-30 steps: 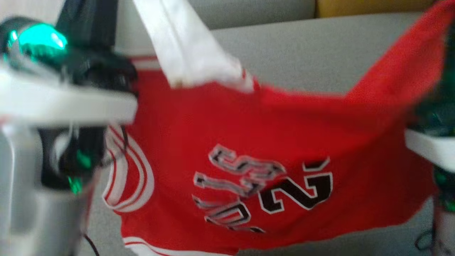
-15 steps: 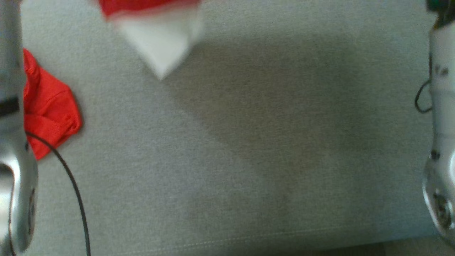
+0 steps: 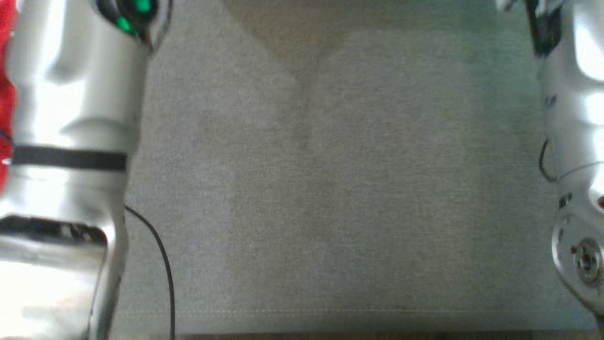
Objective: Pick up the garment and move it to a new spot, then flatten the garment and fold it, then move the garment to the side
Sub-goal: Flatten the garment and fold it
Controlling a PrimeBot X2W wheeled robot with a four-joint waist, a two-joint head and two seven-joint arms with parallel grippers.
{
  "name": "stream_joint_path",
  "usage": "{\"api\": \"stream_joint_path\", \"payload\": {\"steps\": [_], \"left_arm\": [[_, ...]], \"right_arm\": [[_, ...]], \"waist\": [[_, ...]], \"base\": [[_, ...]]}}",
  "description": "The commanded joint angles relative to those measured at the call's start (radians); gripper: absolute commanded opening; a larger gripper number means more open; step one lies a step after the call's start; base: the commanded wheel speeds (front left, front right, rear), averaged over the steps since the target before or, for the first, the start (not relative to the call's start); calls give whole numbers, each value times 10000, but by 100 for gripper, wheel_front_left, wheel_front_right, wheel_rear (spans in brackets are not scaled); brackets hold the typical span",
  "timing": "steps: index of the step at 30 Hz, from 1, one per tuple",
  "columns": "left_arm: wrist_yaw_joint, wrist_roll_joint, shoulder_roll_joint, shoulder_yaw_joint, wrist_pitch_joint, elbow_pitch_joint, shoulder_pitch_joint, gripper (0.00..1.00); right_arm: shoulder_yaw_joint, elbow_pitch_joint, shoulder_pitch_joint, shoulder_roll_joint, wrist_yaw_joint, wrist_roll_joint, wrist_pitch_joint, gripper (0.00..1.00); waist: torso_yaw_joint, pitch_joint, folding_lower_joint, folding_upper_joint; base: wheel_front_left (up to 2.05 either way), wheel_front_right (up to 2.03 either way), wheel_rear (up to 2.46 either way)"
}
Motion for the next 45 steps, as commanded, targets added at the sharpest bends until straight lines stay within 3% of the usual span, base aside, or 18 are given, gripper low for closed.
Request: {"api": "stream_joint_path", "payload": {"steps": [1,7,15,27,38,43,45], "left_arm": [[-160,-136,278,132,-171,-292,-81,0],[-390,-406,344,385,-460,-879,1424,0],[-491,-477,650,665,-520,-3290,4208,0],[-55,-654,595,808,-526,-6168,8296,0],[443,-707,623,427,-395,-8503,12092,0],[749,-772,685,339,-313,-9499,13457,0],[859,-824,757,333,-304,-9907,14155,0]], "right_arm": [[-40,-62,159,222,65,-101,-148,0],[1,78,758,361,65,171,-191,0],[626,-411,1742,388,65,1195,-195,0],[1771,-805,3815,314,65,2632,-196,0],[1944,-3654,7742,-102,65,3948,-84,0],[1413,-5798,9966,-272,65,4059,617,0],[1064,-7266,11340,-270,65,3946,1314,0]], "waist": [[295,438,-3,1],[238,673,-3,1],[-57,369,-3,1],[-114,-882,-3,1],[112,-2792,-3,1],[225,-3303,-3,1],[234,-3439,-3,1]], "base": [[0,0,0],[0,0,0],[0,0,0],[0,0,0],[0,0,0],[0,0,0],[0,0,0]]}}
